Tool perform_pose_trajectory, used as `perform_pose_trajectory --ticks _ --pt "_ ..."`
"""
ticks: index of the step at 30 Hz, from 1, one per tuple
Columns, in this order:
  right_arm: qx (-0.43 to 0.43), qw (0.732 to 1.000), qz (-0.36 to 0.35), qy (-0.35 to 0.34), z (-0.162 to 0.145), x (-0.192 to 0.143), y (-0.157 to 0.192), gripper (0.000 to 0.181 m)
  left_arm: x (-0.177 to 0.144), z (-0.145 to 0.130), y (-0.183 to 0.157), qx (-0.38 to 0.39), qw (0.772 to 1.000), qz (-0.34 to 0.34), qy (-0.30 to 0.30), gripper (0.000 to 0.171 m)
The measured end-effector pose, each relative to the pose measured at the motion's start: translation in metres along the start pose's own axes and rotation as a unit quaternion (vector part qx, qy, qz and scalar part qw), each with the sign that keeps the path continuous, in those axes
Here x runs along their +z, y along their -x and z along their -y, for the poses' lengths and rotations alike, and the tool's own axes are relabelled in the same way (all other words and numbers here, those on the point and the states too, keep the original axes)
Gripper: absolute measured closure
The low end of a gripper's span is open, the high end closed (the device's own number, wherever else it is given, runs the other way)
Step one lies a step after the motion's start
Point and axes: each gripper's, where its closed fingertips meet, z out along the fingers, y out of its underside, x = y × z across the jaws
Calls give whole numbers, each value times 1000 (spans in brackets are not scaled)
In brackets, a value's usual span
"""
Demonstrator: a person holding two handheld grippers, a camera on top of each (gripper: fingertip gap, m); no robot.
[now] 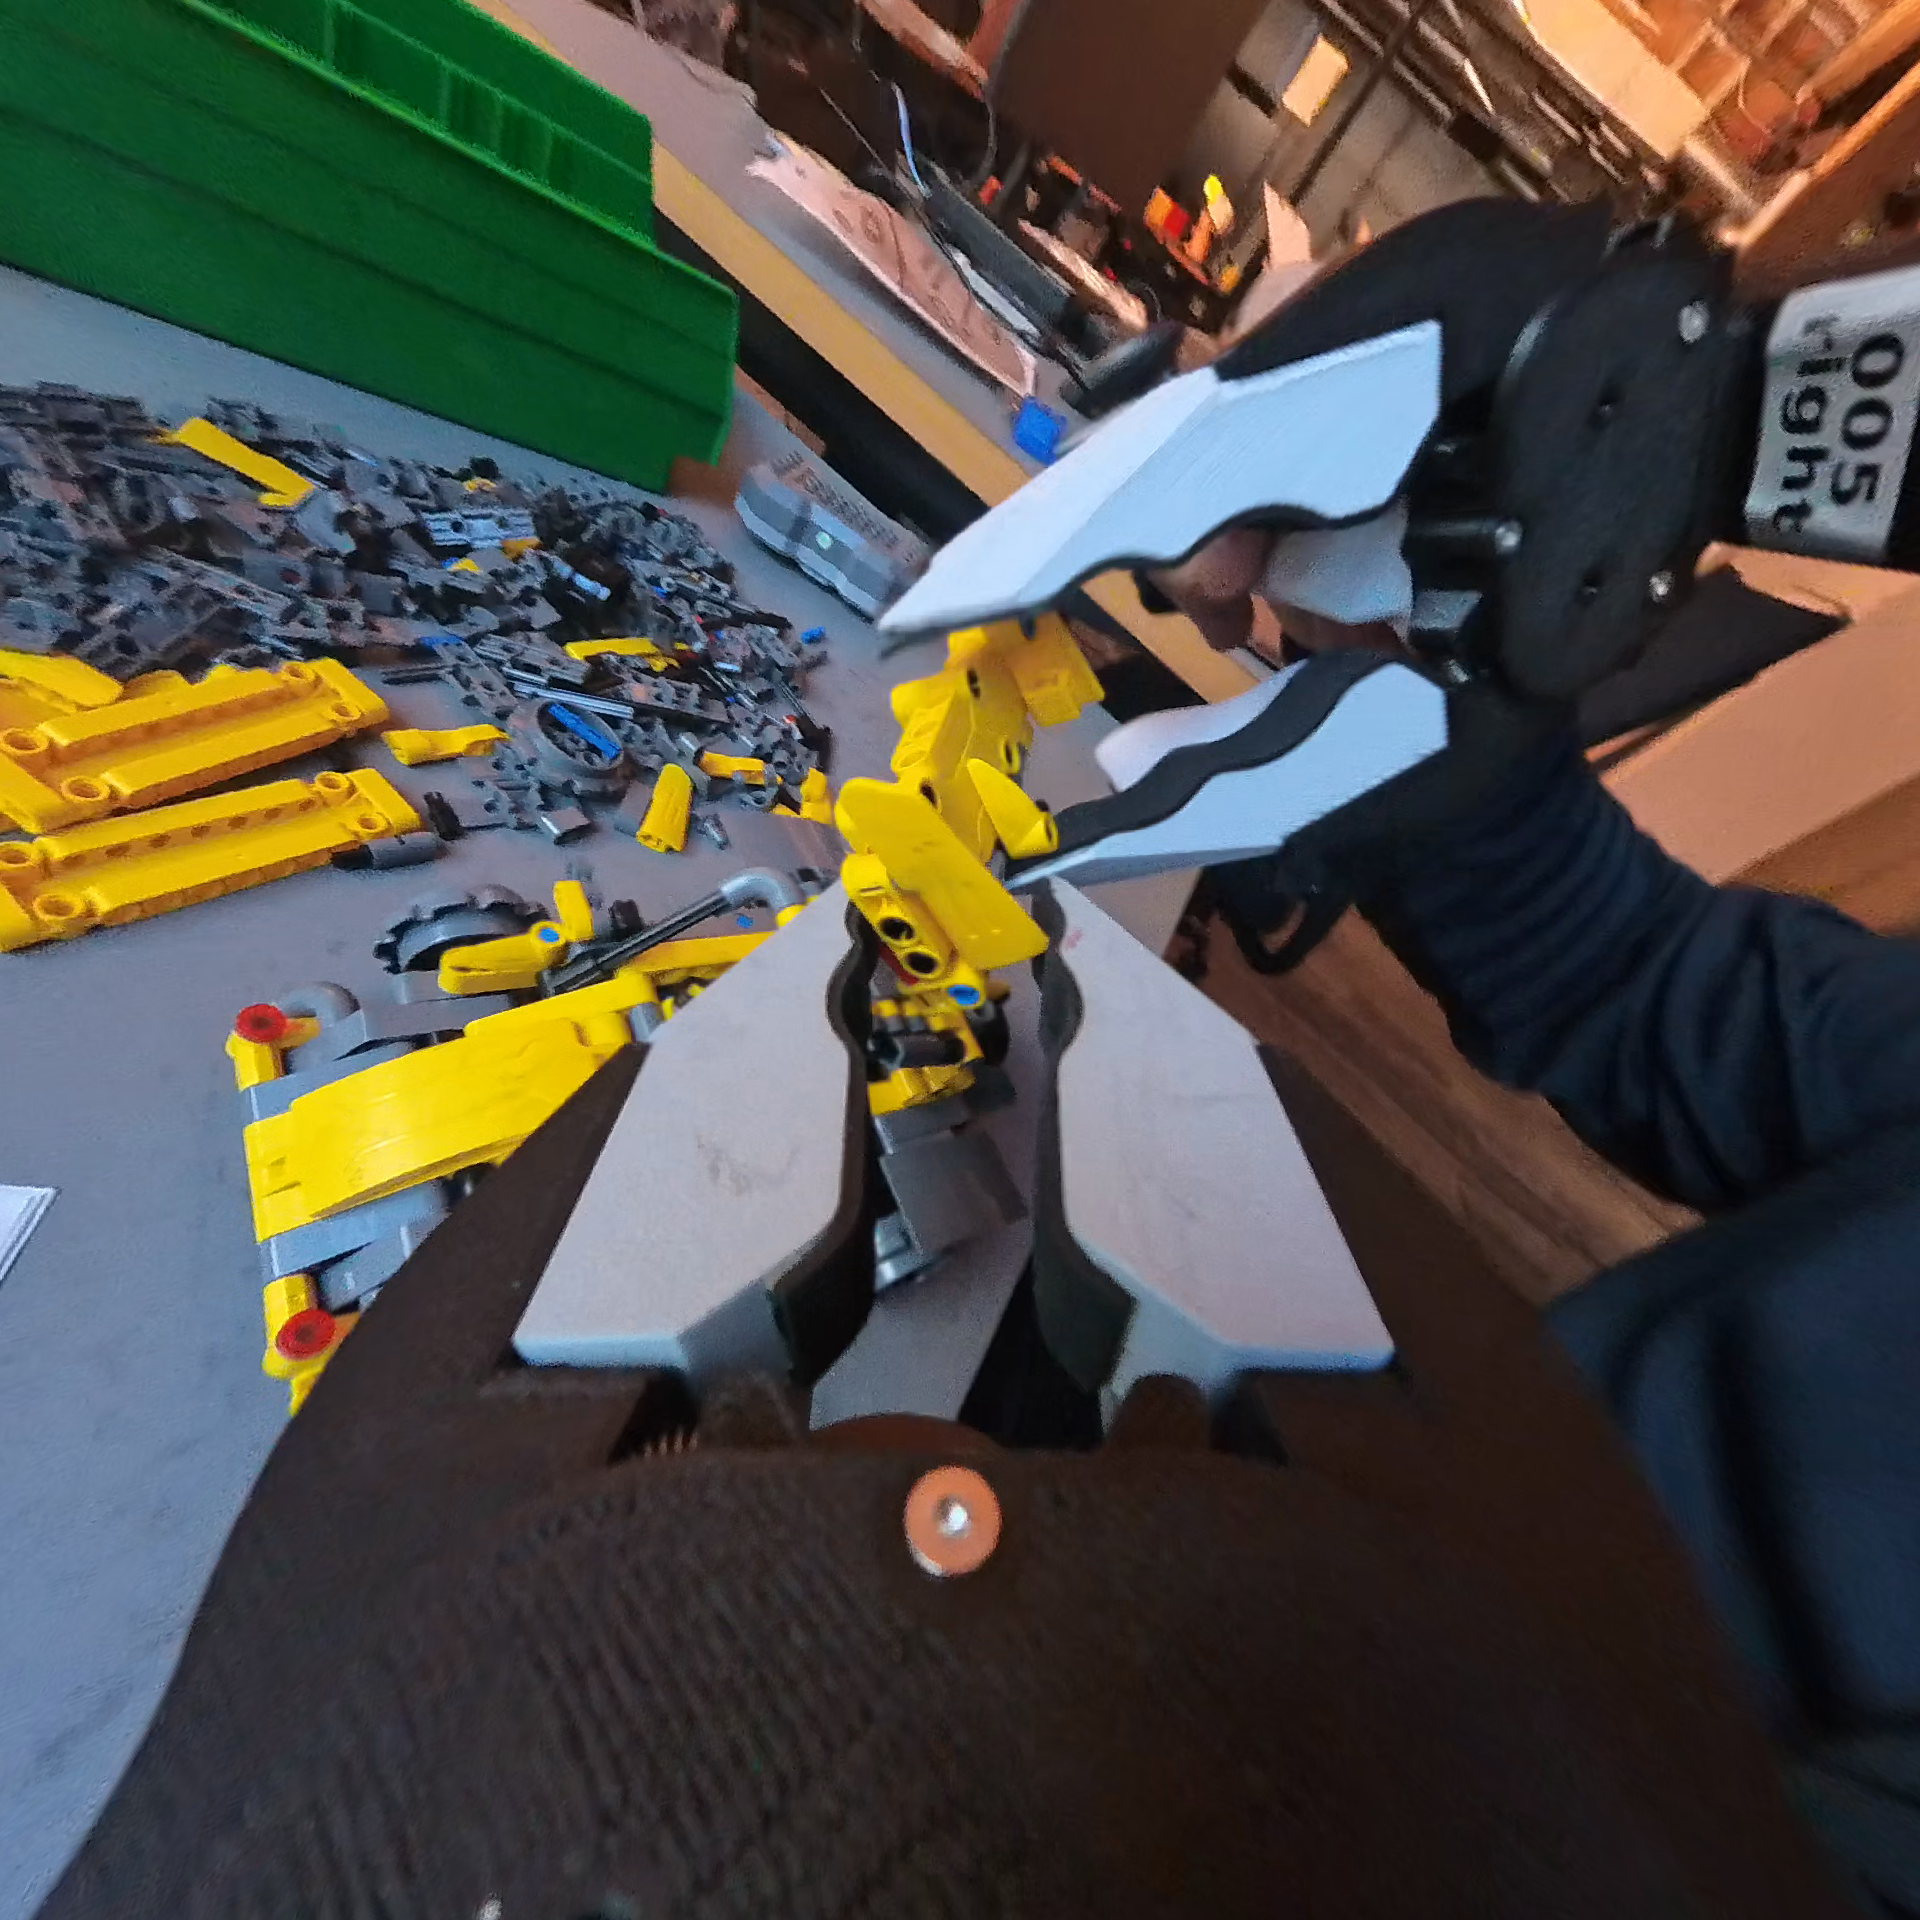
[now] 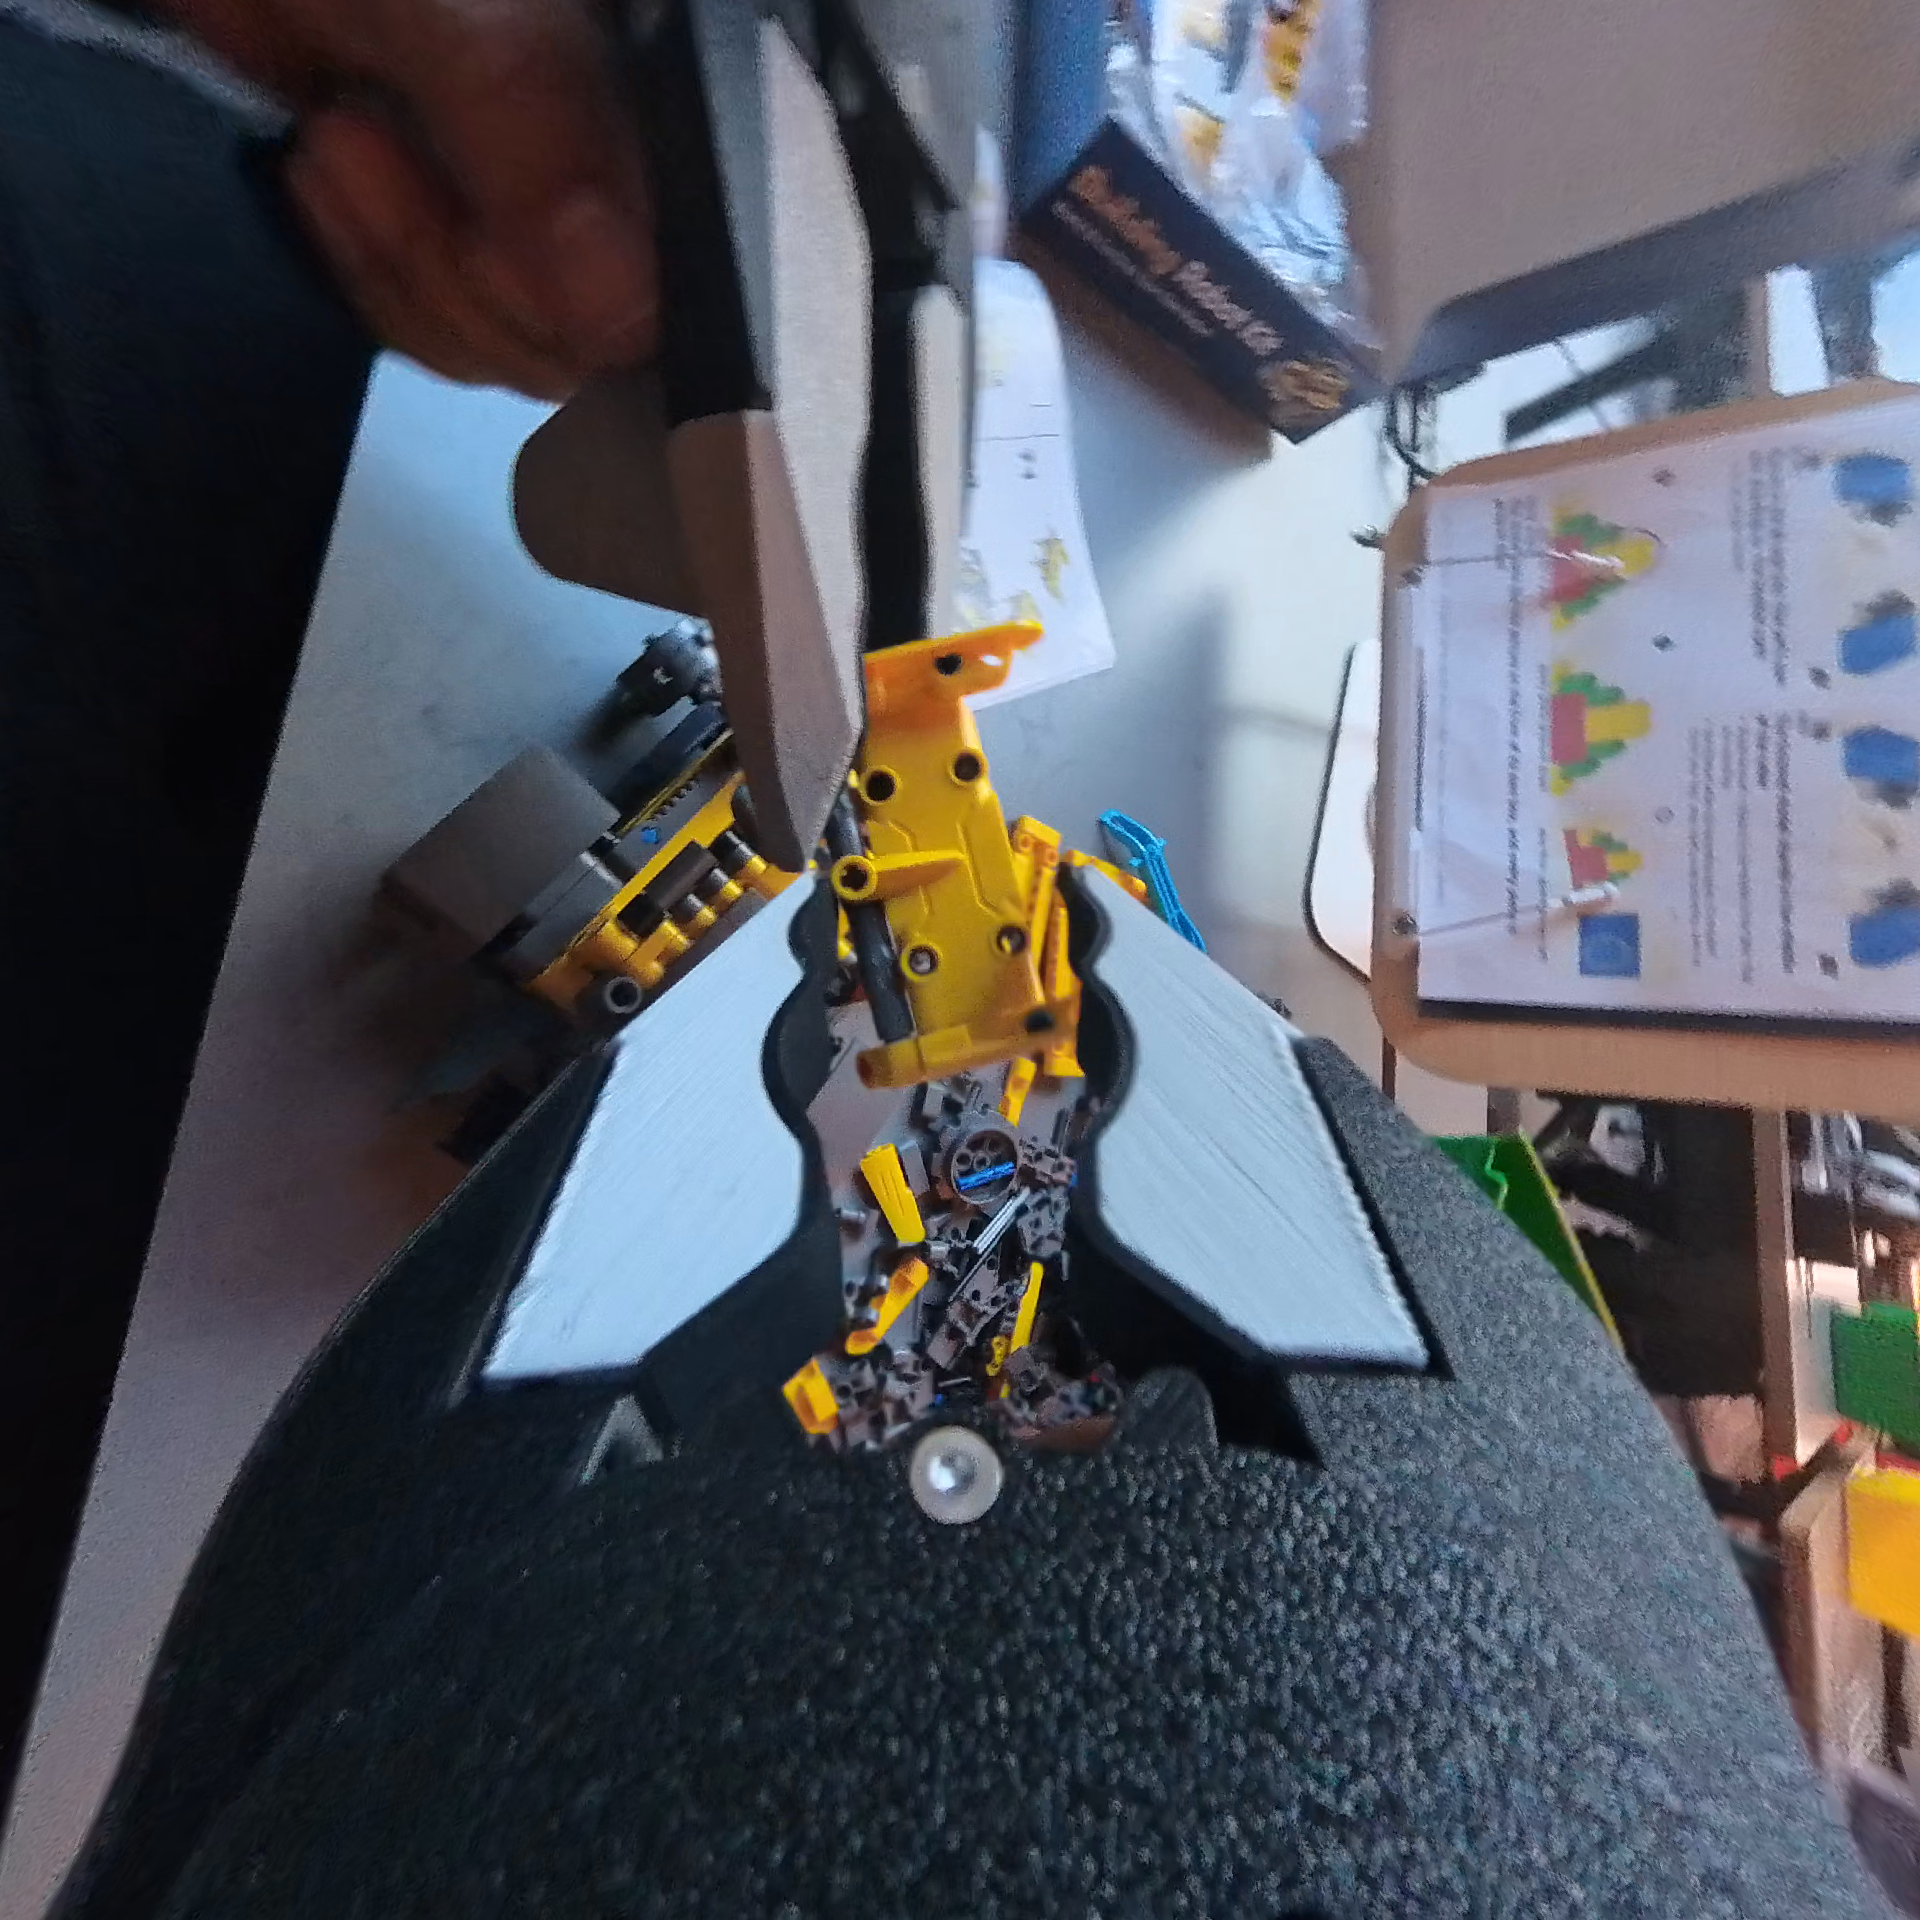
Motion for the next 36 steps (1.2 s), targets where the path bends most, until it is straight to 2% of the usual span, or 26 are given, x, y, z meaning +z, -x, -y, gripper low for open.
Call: perform_pose_trajectory --ticks 2,4,6,7,9,10,12,14,16,20,24,29,32,34,36 --pt "49 998 -48 -5 -5 -8 -8 130 -1 3 9 8 999 31 -27 146" --pt "147 980 -129 -36 -9 -23 -24 129 -8 13 23 45 992 97 -68 146" --pt "290 940 -145 -102 -7 -32 -23 129 -12 20 32 120 974 168 -89 146" --pt "363 912 -134 -139 -5 -32 -19 137 -10 20 30 151 967 181 -92 147" --pt "449 874 -93 -159 -9 -22 -4 138 -6 20 28 210 948 217 -96 146" --pt "476 862 -90 -146 -15 -16 0 128 -5 21 25 242 936 238 -97 147" --pt "515 841 -87 -144 -15 -10 4 92 -5 27 20 290 910 278 -104 147" --pt "537 823 -108 -153 -13 -13 0 95 -11 35 19 316 887 316 -116 147" --pt "542 816 -120 -158 -11 -14 -2 94 -14 37 19 315 889 314 -108 147" --pt "537 814 -98 -198 7 -22 1 88 -11 30 20 301 900 303 -87 146" --pt "542 817 -96 -174 3 -16 5 81 3 11 2 275 921 263 -79 147" --pt "525 833 -94 -148 1 -12 16 90 12 -1 -14 285 920 254 -89 147" --pt "511 839 -96 -162 1 -20 17 89 7 -3 -17 241 939 220 -109 147" --pt "496 846 -102 -170 -10 -29 17 79 3 -9 -23 232 949 180 -116 147" --pt "489 852 -89 -162 -31 -33 24 88 -7 -16 -22 241 946 183 -117 147"
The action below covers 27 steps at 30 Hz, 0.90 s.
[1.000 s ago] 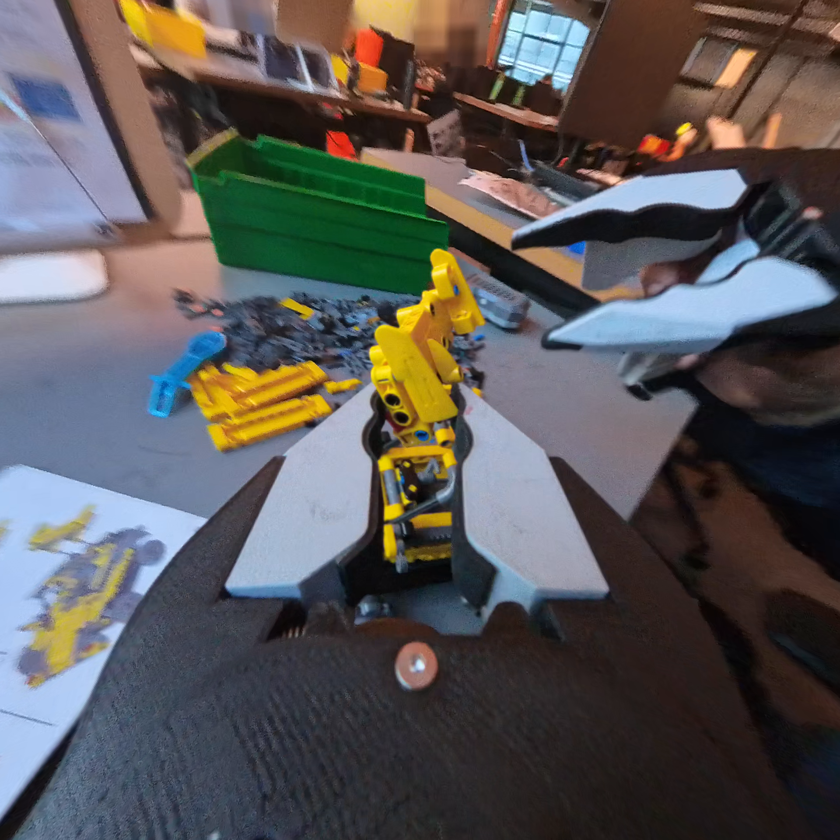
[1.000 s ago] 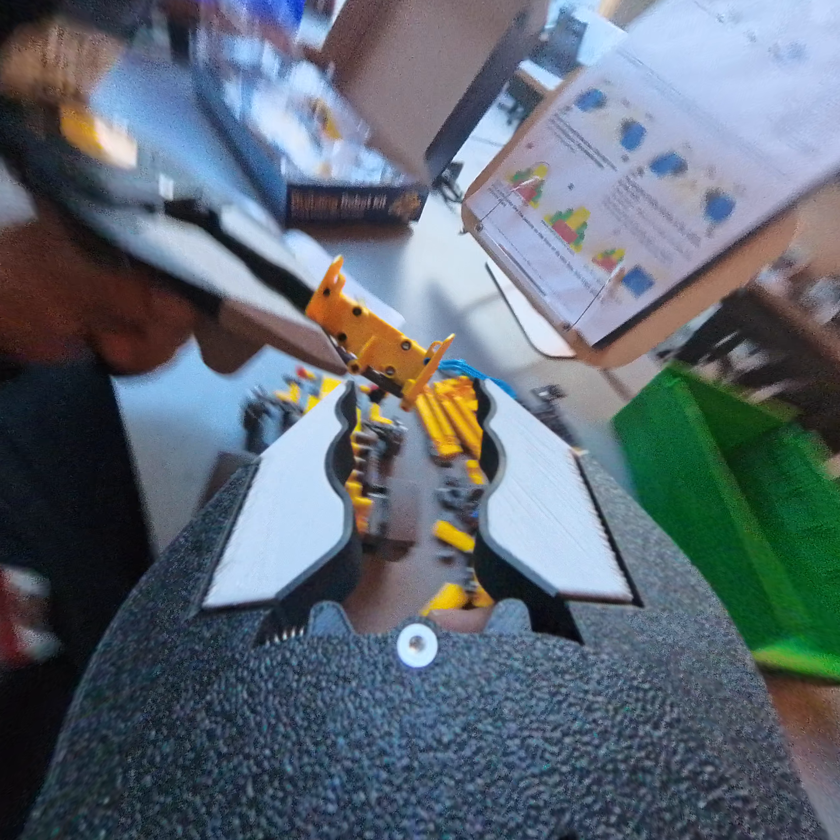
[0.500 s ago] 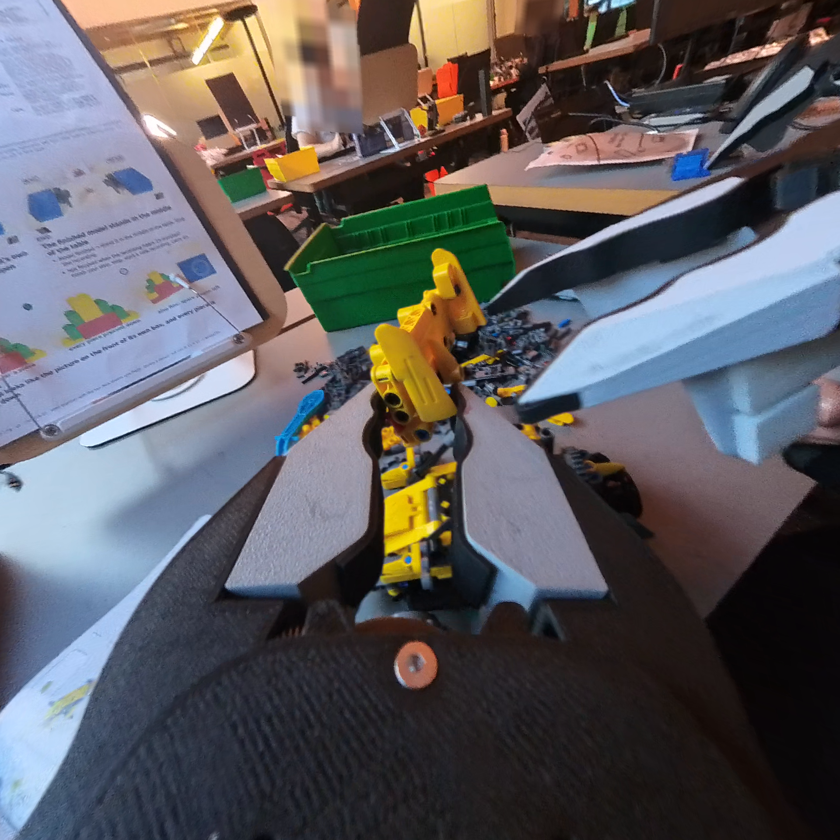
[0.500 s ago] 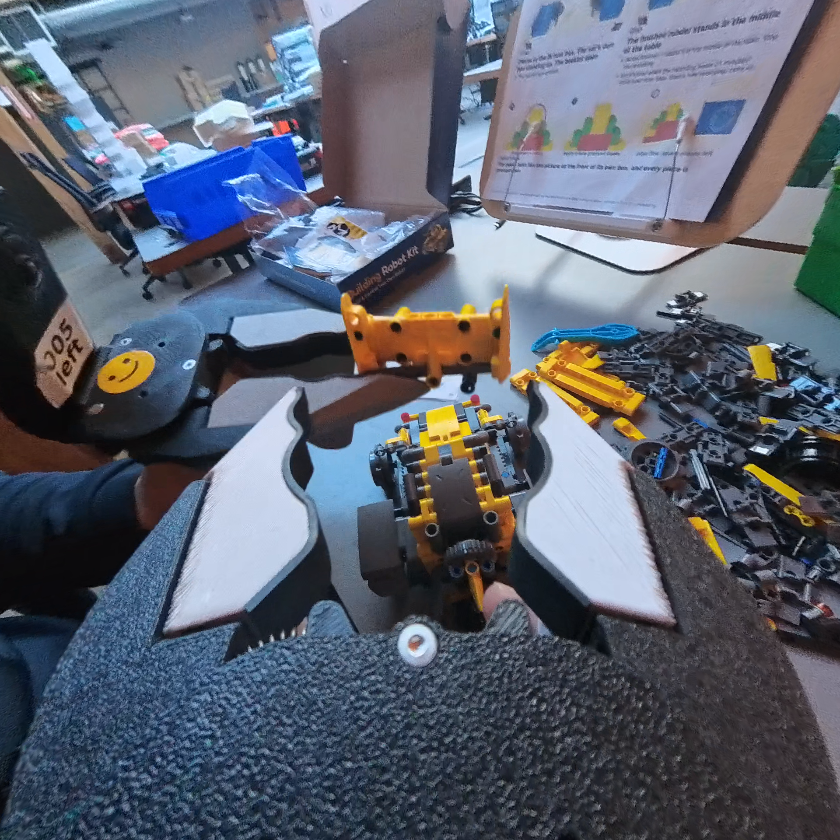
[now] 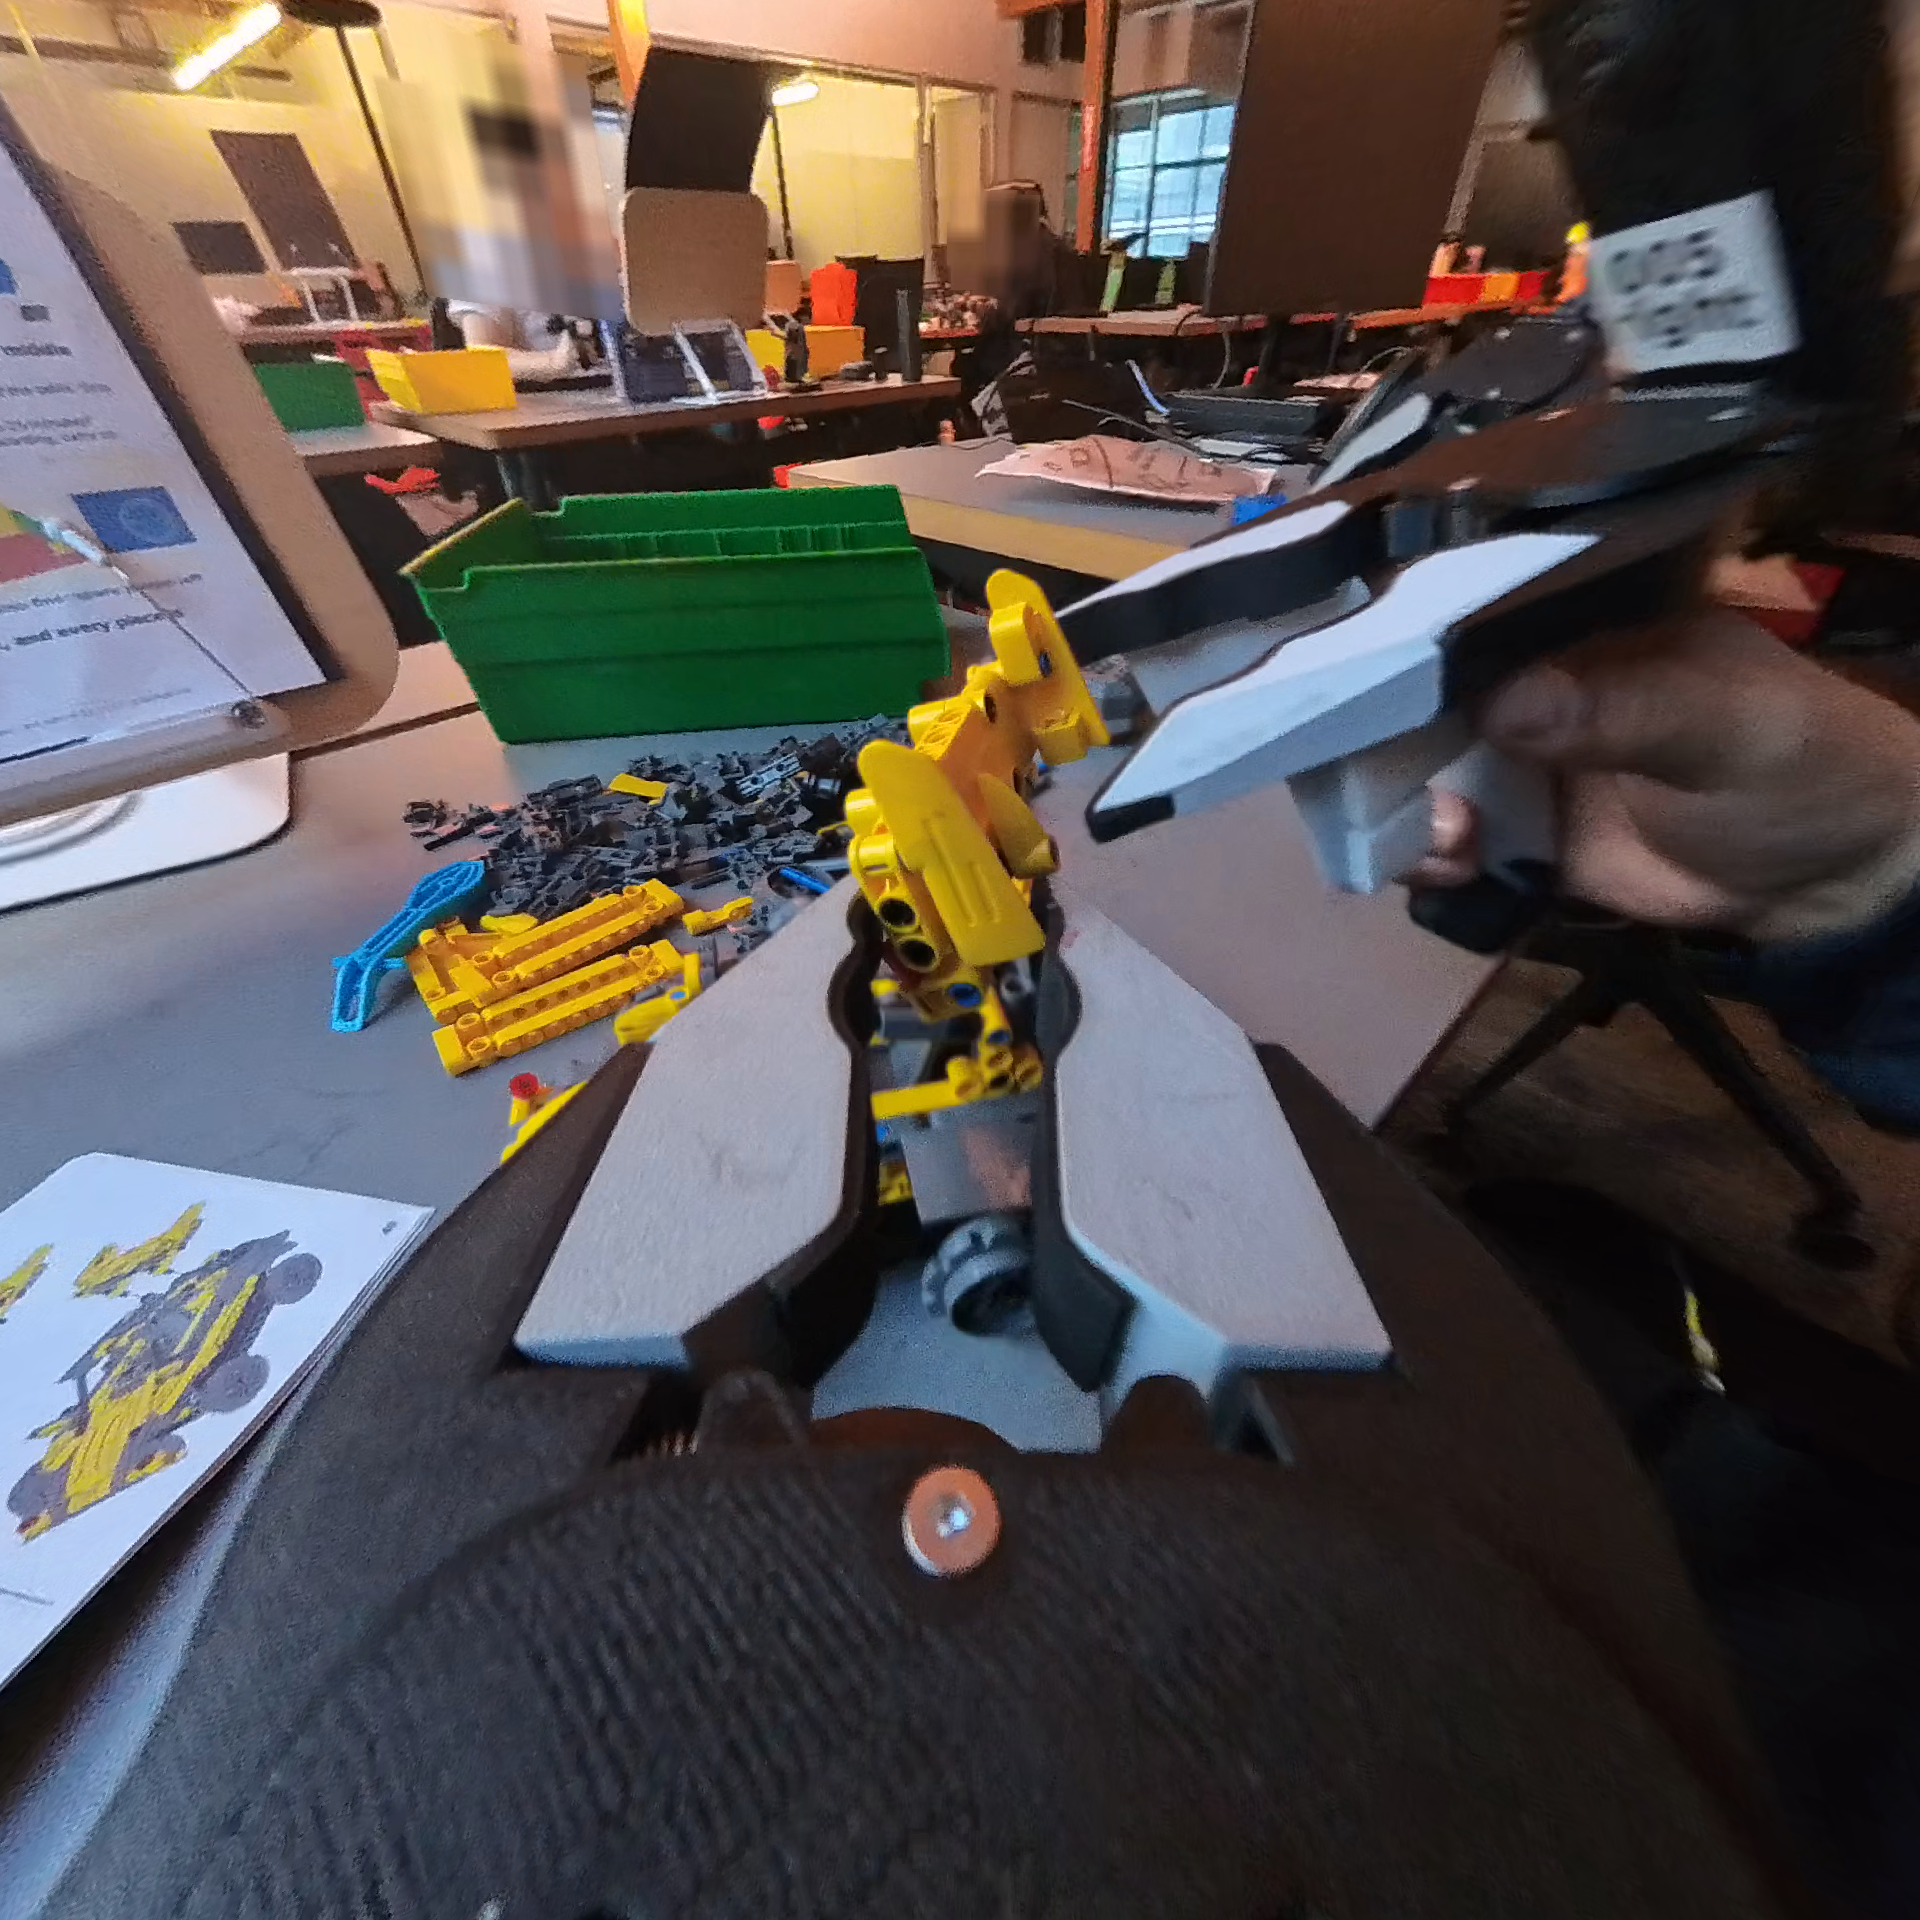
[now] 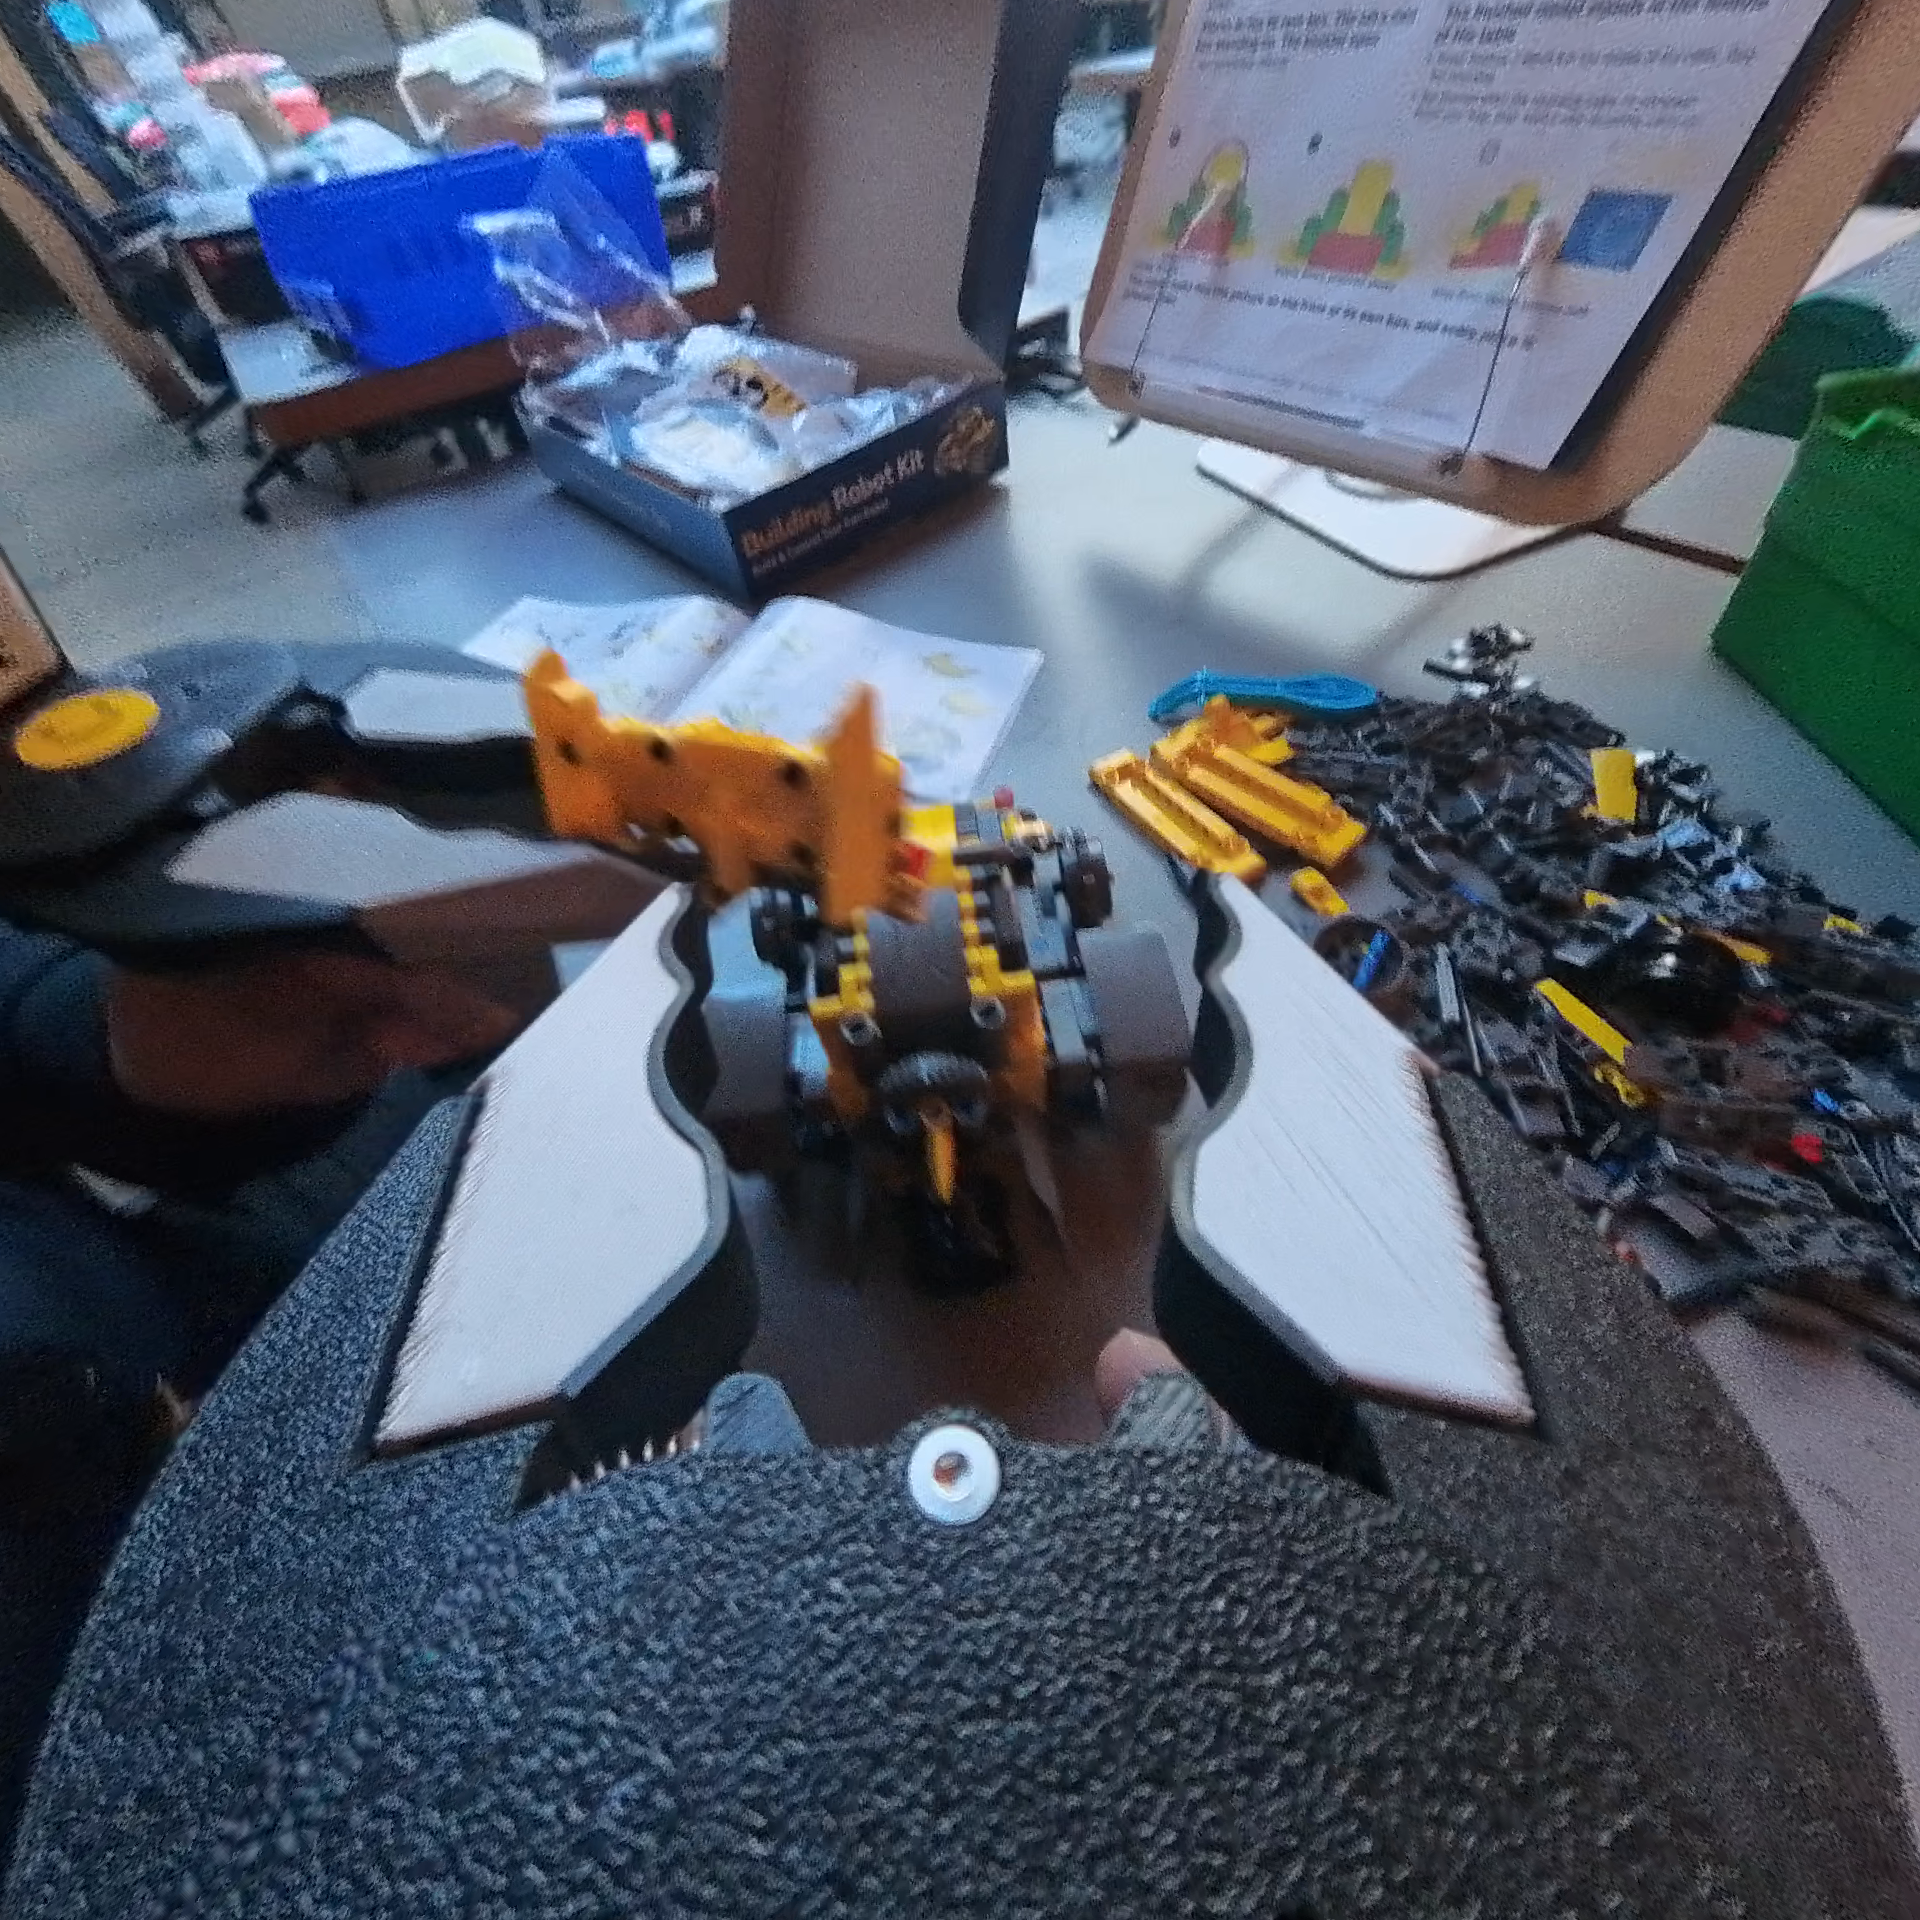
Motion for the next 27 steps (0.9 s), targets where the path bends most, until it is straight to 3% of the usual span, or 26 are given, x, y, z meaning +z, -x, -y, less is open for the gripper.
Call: perform_pose_trajectory --ticks 4,9,16,18,20,23,27 --pt "14 999 39 26 -35 -13 -20 90 -29 -6 3 -7 1000 -11 -12 146" --pt "37 994 63 76 -76 -3 -31 88 -51 -29 18 -76 996 -36 14 146" --pt "-6 979 137 151 -98 19 12 99 -61 -50 33 -109 993 -39 31 146" --pt "-18 978 135 161 -100 28 24 90 -59 -49 34 -135 989 -53 28 146" --pt "-40 975 143 167 -103 31 36 92 -59 -48 34 -162 983 -76 30 146" --pt "-71 970 141 183 -109 30 44 95 -62 -43 25 -215 964 -149 34 146" --pt "-121 965 139 188 -103 9 40 113 -77 -47 -4 -307 887 -321 127 146"
